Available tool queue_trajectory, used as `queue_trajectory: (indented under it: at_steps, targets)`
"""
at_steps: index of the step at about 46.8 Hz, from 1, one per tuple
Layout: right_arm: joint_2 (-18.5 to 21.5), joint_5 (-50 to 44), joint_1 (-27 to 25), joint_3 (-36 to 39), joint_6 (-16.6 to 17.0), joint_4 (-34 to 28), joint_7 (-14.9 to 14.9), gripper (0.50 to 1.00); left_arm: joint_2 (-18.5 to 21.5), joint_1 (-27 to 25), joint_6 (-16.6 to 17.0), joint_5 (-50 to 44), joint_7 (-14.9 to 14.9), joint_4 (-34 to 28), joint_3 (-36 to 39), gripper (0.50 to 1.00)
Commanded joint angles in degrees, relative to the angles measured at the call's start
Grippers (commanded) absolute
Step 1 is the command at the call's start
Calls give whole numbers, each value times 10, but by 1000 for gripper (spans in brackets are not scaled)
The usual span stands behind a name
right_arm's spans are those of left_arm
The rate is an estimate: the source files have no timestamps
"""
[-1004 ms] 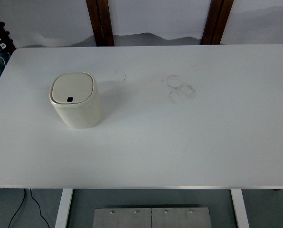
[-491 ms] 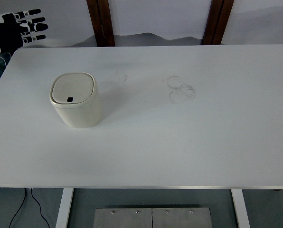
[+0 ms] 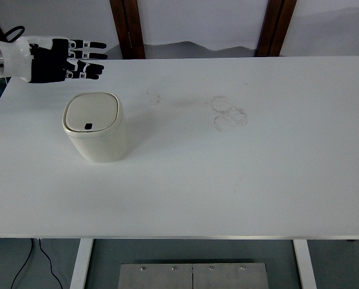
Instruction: Open trash bin
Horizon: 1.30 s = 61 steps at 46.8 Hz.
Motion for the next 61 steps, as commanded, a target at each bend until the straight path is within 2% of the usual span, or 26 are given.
queue_trajectory:
  at_steps: [1, 8, 12, 18, 34, 61]
  targets:
    - [0, 0, 0, 0, 0, 0, 0, 995, 6, -19, -15, 0, 3, -1, 18, 1000]
    - [0, 0, 0, 0, 0, 0, 0, 995, 13, -53, -50, 2, 13, -21, 66, 1000]
    - [0, 0, 0, 0, 0, 0, 0, 995, 18, -66, -57, 6, 14, -38, 103, 1000]
    - [0, 0, 0, 0, 0, 0, 0, 995, 20, -70, -57, 17, 14, -47, 128, 1000]
    - [0, 0, 0, 0, 0, 0, 0, 995, 32, -67, -57, 22, 14, -47, 129, 1000]
    - [0, 0, 0, 0, 0, 0, 0, 995, 34, -35, -57, 23, 7, -47, 135, 1000]
